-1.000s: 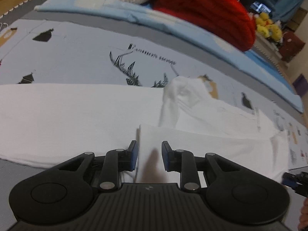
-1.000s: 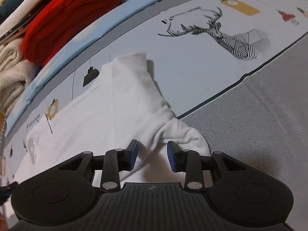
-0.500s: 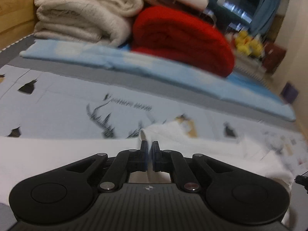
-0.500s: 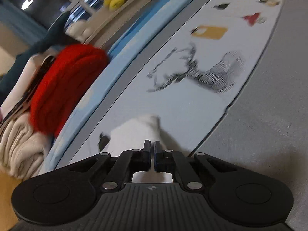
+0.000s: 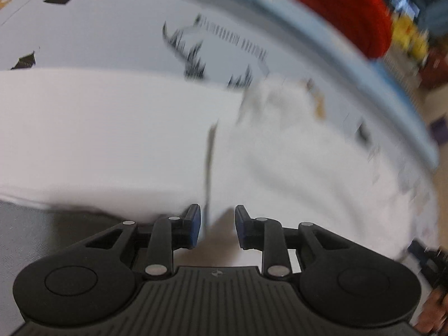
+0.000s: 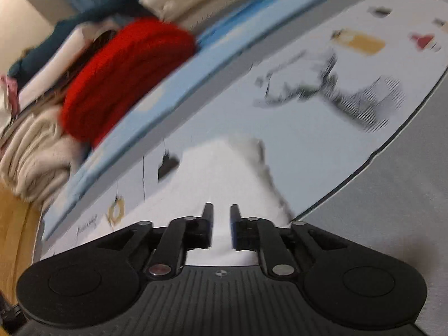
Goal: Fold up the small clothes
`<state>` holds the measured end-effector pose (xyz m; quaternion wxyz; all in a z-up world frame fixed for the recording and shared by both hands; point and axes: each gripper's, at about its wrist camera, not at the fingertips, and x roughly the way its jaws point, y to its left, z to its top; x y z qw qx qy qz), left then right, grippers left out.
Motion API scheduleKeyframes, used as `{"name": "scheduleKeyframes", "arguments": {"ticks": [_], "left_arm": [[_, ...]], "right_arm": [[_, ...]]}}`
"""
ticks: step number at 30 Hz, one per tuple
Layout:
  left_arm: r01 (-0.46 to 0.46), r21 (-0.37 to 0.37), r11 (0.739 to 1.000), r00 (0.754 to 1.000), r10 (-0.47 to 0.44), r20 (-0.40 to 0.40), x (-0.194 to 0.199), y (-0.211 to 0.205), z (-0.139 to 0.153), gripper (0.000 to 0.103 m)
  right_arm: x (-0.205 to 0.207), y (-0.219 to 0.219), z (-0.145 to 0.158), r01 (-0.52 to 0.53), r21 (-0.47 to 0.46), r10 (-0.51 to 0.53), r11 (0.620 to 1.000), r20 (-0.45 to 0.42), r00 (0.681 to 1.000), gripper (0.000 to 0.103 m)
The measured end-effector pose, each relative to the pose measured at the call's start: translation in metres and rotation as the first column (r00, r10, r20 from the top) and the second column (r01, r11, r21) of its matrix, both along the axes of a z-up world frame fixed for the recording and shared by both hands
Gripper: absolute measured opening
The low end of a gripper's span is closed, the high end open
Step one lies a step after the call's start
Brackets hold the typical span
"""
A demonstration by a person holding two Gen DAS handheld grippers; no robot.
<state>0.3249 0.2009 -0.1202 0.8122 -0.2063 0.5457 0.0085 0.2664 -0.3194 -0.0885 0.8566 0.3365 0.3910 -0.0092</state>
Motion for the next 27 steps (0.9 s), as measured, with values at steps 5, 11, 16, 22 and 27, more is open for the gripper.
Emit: {"name": "scheduleKeyframes", "arguments": {"ticks": [5,11,16,22,27], "left_arm": [[0.071,0.111,0.991,0.993,-0.081,0.085,-0.003,-0.013,0.012,0.003],[0.037,0.152,0.988,0.989,-0.058,0.136,-0.009,-0.011,0.038,0.003],[0.053,0.413,0.909,0.978,-0.131,0.163,-0.016,-0.026,0.041,0.004],[0.157,0.143,0.977,0.985,-0.166,0.053,-0.014,-0.031,0.008,0.036],[0.187,0.276,0.943,0.97,-0.223,0.101,-0.021,-0.042,0.021,0.037]], "right_arm": [[0.009,-0.001,-0.035,0.019,-0.096,-0.04,0.995,-0.222,0.974,0.012],[0.007,0.014,-0.011,-0.017,-0.146,0.006,0.989,-0.074,0.997,0.021],[0.009,0.009,-0.037,0.001,-0.152,-0.036,0.988,-0.227,0.973,0.017],[0.003,0.022,-0.019,-0.03,-0.175,0.005,0.984,-0.146,0.989,0.027],[0.003,0.025,-0.028,-0.012,-0.23,-0.05,0.973,-0.261,0.964,0.026]]}}
